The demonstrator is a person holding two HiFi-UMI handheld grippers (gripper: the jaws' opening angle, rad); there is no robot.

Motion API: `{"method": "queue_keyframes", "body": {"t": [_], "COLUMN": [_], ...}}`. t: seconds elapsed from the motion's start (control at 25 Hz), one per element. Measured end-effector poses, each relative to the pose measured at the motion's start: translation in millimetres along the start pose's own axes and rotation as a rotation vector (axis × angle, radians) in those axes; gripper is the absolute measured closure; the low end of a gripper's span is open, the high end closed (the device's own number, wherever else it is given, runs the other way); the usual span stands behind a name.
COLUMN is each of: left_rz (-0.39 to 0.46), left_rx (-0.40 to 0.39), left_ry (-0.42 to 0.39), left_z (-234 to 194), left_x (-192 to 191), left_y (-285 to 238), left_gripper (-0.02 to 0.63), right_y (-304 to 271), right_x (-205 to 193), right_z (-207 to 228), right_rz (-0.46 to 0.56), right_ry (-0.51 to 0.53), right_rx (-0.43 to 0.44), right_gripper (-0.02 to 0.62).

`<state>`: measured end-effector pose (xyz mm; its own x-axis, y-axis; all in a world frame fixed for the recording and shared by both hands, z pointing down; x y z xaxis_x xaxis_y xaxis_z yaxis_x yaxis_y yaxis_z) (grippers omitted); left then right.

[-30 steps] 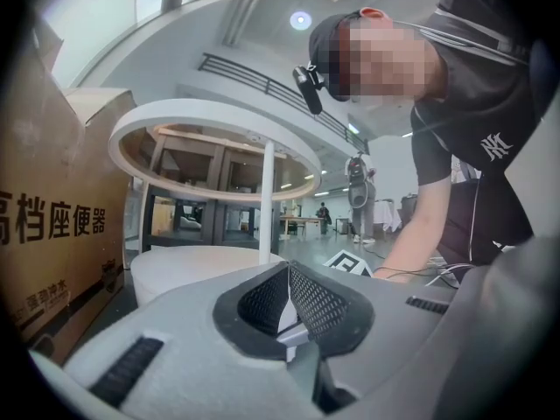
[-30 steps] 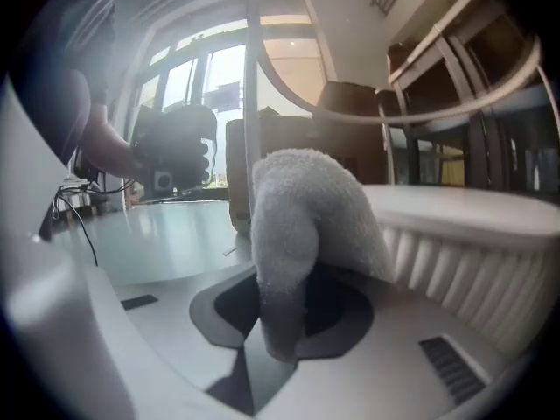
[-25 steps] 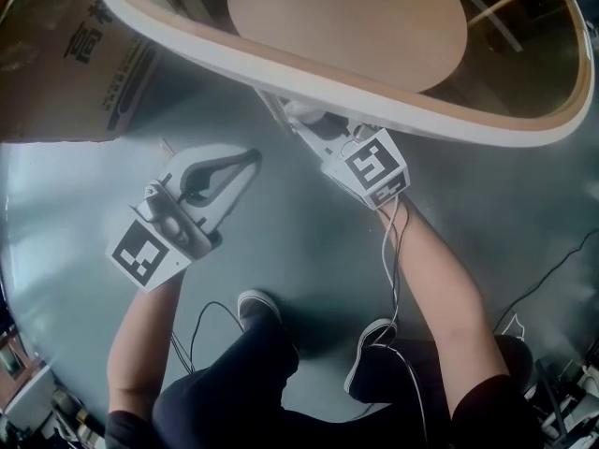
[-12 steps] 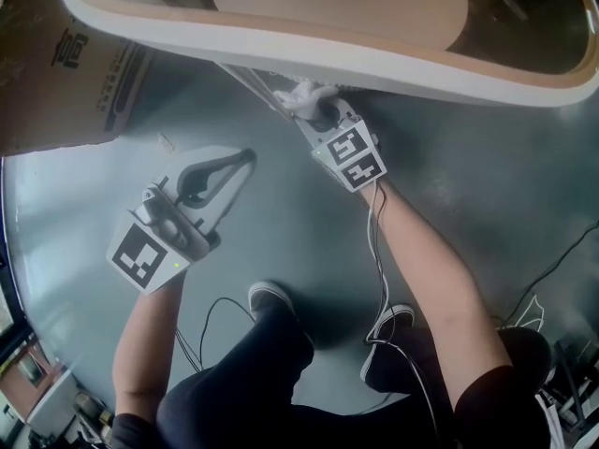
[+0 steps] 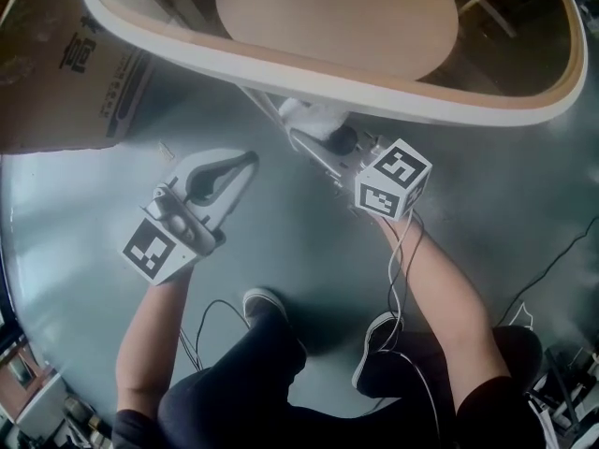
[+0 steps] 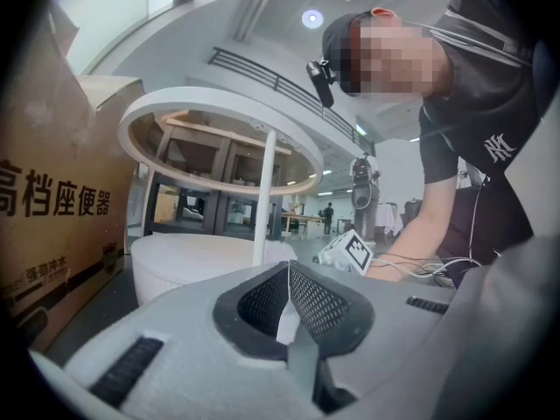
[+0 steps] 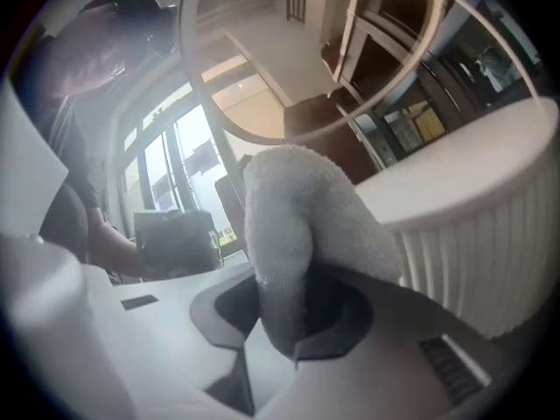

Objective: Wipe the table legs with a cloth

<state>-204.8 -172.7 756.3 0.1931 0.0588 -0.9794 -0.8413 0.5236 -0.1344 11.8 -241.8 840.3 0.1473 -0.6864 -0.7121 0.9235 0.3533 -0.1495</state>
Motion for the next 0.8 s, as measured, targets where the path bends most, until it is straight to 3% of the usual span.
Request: {"method": "queue_keyframes", "body": {"t": [0.36,0.6,0.8], "left_rz": [0.032,0.04,0.044], "left_rx": [0.053,0.116,0.167], "left_ry": [-0.016,-0.055,-0.065], "left_z": [2.7,2.5,2.0], "left_x": [12.9,19.0,9.0], "left_y": [4.2,11.0,20.2], "left_gripper": [0.601,0.601,0.601], "right_y": [17.2,37.6,32.8], "right_x": [97.7,68.2,73.1], "right_z": [-93.3,-92.0,-126.5], "right_rz": [0.202,0.17,0.172], "right_ry": [0.299,0.374,0.482], "right_rx": [0.111,0.114,0.264], "right_gripper": [0.517,0.517,0.517]}}
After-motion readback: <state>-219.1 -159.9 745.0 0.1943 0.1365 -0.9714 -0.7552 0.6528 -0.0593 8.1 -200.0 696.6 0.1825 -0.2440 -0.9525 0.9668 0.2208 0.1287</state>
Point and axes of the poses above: the fingertips, and each gripper's own axes: y backward along the fingers, z to its right, x out of its top, the point moved 10 cm from there along y, backward along the fingers, and after that the axes turned 15 degrees about -y, right-handed, at the moved point
